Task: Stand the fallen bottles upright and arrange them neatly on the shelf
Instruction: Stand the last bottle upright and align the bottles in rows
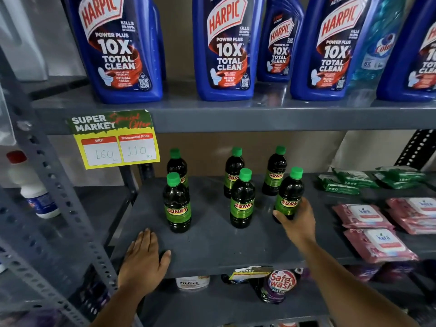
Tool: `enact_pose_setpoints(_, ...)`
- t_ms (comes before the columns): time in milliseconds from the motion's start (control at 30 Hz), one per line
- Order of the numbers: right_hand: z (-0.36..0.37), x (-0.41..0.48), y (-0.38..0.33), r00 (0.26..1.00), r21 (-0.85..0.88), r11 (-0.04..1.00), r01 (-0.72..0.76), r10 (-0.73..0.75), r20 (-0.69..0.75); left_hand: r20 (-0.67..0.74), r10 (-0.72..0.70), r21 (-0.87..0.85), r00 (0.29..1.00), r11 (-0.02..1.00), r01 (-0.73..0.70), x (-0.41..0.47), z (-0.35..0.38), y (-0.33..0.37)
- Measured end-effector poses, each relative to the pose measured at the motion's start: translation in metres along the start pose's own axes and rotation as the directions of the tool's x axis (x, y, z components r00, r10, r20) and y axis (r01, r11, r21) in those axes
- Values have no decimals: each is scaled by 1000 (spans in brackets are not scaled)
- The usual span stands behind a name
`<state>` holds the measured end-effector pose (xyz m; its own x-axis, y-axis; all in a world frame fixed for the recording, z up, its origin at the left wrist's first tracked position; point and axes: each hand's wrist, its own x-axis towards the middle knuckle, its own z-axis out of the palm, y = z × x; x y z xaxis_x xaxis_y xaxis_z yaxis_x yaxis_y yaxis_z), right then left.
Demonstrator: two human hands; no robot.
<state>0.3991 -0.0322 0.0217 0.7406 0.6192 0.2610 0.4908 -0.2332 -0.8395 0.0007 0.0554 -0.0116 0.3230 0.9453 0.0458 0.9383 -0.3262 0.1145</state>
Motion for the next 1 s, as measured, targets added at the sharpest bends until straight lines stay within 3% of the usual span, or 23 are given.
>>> enact_pose_setpoints(100,-5,9,4,997,-55,998,-6,10,71,4,4,5,1000,1000,-4,1,-2,1)
enact_pose_setpoints(267,-5,11,4,984,-1,997,-79,79,158,12,9,11,1000,1000,-9,1,-2,1)
enact_pose_setpoints(833,-48,-68,20,995,74,997,-2,-5,98,5,23,-41,1000,999,-22,-2,-4,3)
enact_pose_setpoints(933,-45,-88,22,997,14,999,43,-42,-69,17,14,-37,1000,999,-14,-2,-7,4)
enact_pose_setpoints(1000,-37,-111,19,960,-94,969,230,-241,-142,19,9,-33,1000,999,-9,-3,-7,5)
